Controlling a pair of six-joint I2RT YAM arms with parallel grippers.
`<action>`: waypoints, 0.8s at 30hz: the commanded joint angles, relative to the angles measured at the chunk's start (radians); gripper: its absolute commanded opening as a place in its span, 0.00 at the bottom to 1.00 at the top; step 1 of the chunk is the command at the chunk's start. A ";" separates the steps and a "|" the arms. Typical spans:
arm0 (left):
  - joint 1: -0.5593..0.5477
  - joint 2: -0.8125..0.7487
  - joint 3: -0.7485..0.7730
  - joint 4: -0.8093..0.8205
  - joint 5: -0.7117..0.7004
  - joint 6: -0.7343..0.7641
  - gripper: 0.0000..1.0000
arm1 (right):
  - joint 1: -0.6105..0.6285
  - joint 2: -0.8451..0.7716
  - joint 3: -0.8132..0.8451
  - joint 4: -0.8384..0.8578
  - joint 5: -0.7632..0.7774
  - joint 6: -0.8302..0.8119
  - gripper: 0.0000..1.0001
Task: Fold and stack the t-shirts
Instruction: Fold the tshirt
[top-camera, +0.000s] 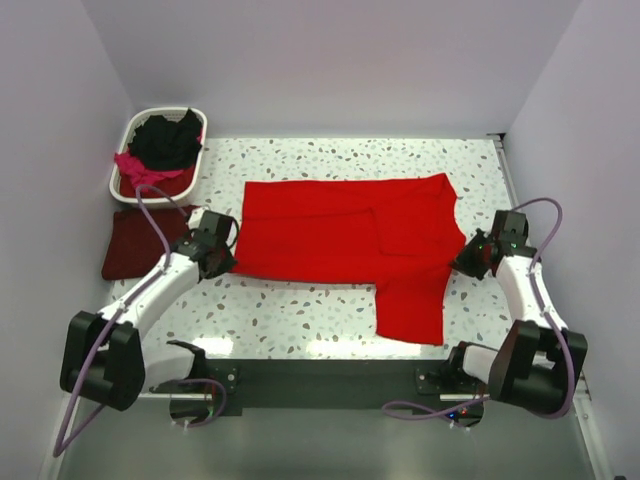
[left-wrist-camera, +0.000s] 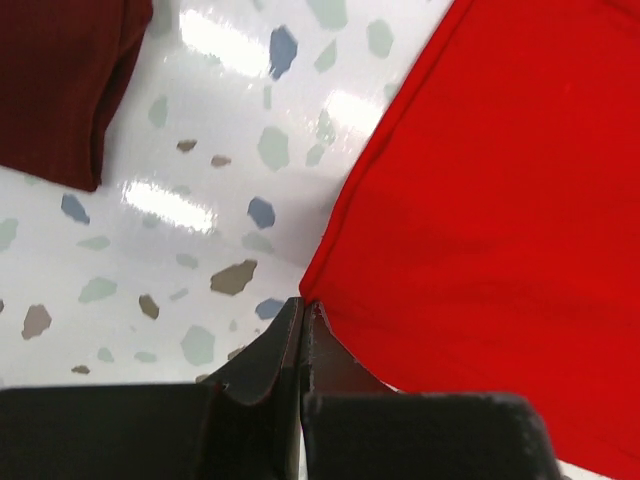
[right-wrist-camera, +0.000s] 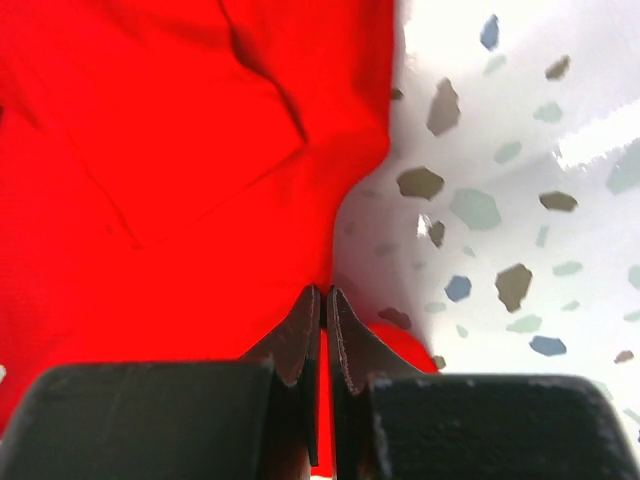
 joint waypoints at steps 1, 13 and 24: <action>0.067 0.058 0.106 0.033 0.056 0.083 0.00 | -0.004 0.070 0.091 -0.006 -0.037 0.014 0.00; 0.111 0.400 0.425 0.055 0.142 0.146 0.00 | -0.006 0.382 0.309 0.052 -0.087 0.024 0.00; 0.144 0.550 0.535 0.058 0.148 0.151 0.00 | -0.004 0.501 0.485 0.026 -0.081 0.022 0.00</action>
